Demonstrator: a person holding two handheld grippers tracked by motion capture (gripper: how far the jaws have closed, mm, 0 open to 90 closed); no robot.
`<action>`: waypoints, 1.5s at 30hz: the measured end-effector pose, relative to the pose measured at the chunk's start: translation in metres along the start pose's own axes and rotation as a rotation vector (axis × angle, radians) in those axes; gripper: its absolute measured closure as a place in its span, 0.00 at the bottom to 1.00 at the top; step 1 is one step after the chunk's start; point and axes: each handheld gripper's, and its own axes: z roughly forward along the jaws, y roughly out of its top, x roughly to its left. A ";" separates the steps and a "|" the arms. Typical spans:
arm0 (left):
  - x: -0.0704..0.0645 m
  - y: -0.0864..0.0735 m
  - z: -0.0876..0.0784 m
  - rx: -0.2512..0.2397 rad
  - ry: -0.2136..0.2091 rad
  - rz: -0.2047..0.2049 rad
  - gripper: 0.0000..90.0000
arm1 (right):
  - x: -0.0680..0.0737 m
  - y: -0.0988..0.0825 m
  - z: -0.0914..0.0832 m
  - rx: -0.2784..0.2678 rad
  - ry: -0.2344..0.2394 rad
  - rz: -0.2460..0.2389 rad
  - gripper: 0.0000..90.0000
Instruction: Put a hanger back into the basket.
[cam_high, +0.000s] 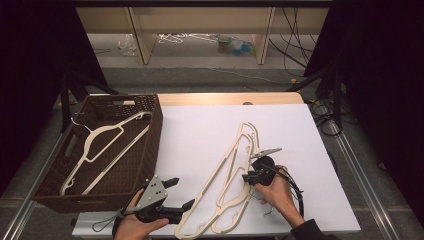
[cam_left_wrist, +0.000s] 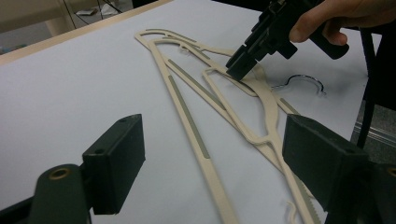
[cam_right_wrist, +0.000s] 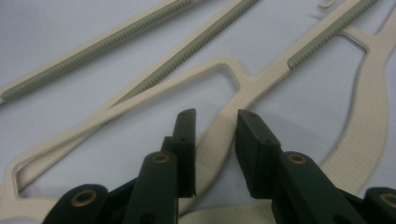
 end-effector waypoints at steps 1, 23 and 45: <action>0.000 0.000 0.000 0.002 0.001 0.003 0.23 | -0.001 0.000 0.000 0.001 0.009 0.000 0.78; 0.001 -0.002 0.002 0.015 -0.002 0.008 0.24 | 0.000 0.003 -0.003 0.051 0.039 -0.033 0.81; 0.002 -0.003 0.004 0.023 -0.008 0.016 0.24 | 0.007 0.009 0.001 0.114 0.016 -0.058 0.67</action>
